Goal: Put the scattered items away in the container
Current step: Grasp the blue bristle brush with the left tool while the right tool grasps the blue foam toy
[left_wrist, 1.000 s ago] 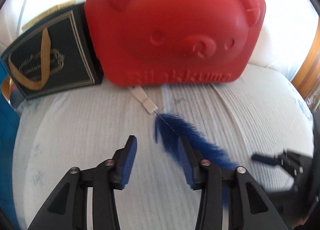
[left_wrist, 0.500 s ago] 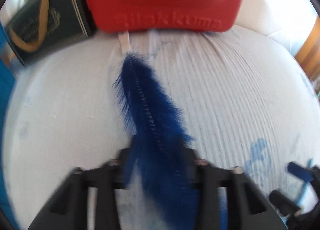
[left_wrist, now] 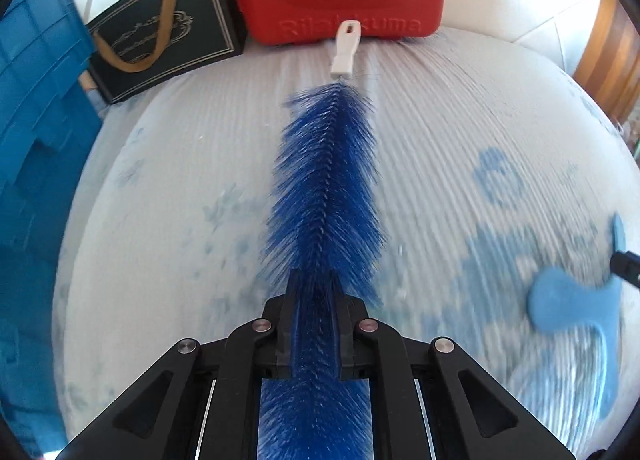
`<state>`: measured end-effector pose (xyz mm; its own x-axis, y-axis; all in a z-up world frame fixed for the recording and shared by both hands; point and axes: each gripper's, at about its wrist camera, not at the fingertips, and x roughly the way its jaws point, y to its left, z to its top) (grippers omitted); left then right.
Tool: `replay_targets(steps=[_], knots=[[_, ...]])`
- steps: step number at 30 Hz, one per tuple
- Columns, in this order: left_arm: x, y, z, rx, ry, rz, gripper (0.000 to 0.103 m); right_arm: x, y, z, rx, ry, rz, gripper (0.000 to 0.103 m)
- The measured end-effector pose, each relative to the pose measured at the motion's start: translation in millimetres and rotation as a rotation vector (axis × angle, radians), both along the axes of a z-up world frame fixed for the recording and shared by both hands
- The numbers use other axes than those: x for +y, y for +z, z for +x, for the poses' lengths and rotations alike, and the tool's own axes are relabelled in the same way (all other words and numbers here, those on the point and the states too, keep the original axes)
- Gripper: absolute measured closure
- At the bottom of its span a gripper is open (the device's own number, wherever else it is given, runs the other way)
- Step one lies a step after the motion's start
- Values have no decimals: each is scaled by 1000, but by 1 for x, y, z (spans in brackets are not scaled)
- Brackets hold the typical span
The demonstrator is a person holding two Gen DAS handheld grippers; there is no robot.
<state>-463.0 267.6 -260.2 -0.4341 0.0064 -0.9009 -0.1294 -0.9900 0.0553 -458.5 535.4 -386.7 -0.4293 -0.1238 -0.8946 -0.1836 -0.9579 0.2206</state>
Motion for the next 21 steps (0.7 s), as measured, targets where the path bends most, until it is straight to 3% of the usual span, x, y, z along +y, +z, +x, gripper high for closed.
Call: replay_targets(steps=[5,9,12,19,21], knots=[[-5,4,36,-4,-11,-17,91,-1,20,36,-35,-25,34,28],[-9,4,48,-1,-2,-1,67,2,39,83,-66,-11,74,28],[-9,2,51,13,3,-13,48,6,37,97,-87,7,106,28],[-2,-18,40,4,3,-56,42,-1,25,91,-61,69,158,26],[-1,-24,36,3,6,-52,41,-8,21,85,-33,100,161,18]])
